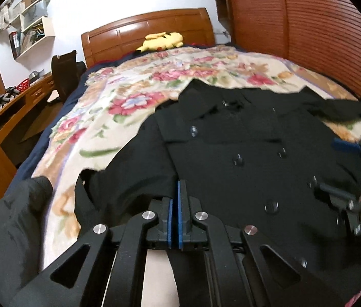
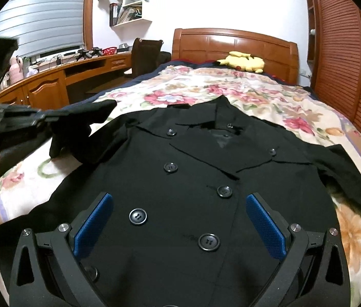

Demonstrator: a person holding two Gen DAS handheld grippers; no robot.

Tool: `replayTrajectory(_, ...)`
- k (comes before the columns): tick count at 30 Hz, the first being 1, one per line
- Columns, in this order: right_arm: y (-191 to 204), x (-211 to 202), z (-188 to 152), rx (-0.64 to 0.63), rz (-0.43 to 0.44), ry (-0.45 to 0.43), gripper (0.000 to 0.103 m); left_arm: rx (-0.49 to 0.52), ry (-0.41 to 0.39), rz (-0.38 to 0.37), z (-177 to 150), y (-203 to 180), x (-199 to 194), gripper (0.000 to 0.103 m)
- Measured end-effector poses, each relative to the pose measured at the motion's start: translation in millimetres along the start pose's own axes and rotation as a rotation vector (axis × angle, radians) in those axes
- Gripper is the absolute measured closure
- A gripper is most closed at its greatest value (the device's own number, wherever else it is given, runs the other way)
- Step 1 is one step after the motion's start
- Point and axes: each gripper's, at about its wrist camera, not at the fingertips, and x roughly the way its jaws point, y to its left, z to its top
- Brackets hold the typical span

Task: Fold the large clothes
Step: 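Carry the held sleeve with the left gripper across the coat front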

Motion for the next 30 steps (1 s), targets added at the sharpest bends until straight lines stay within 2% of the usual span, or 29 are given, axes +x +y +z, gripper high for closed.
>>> replayTrajectory(1,0.9,-0.9,2.0,-0.003,0.001,0.001,0.000,-0.004,0.004,-0.012,-2.5,0.0,-1.2,0.090)
replayTrajectory(2,-0.7,-2.0,4.7,-0.005,0.002,0.000,0.000,-0.010,0.003,-0.021,-6.6,1.1,-4.6,0.075)
replayTrajectory(5,-2.3,-2.5,9.5,-0.009,0.006,-0.006,0.000,-0.011,-0.025,-0.024,-16.9,4.8,-18.0,0.045)
replayTrajectory(6,-3.6,-2.8,11.1,-0.011,0.008,-0.008,0.000,-0.014,-0.028,-0.027,-18.9,6.9,-20.8,0.039)
replayTrajectory(7,-3.5,-2.4,11.8,-0.014,0.009,-0.008,0.000,-0.021,-0.034,-0.034,-21.3,9.3,-24.6,0.027)
replayTrajectory(8,-2.8,-2.1,12.0,-0.017,0.011,-0.008,0.000,-0.032,-0.042,-0.039,-23.4,13.1,-28.1,0.023)
replayTrajectory(11,-4.6,-2.9,9.9,-0.025,0.018,-0.009,0.000,-0.050,-0.058,-0.020,-27.6,29.2,-31.9,0.023)
replayTrajectory(13,-4.7,-2.9,10.5,-0.031,0.024,-0.011,0.000,-0.061,-0.068,0.018,-31.1,39.8,-30.2,0.023)
replayTrajectory(17,-5.2,-3.5,11.6,-0.044,0.026,-0.017,0.000,-0.082,-0.053,0.102,-32.8,67.0,-11.5,0.023)
replayTrajectory(22,-4.4,-0.1,10.9,-0.061,0.034,-0.014,0.000,-0.129,-0.035,0.164,-36.4,95.4,14.4,0.023)
replayTrajectory(25,-4.4,2.7,10.0,-0.075,0.039,-0.007,0.000,-0.179,0.003,0.171,-40.3,112.3,33.9,0.023)
replayTrajectory(30,-5.0,5.4,10.3,-0.089,0.043,0.005,0.000,-0.225,0.124,0.151,-49.6,126.3,73.2,0.023)
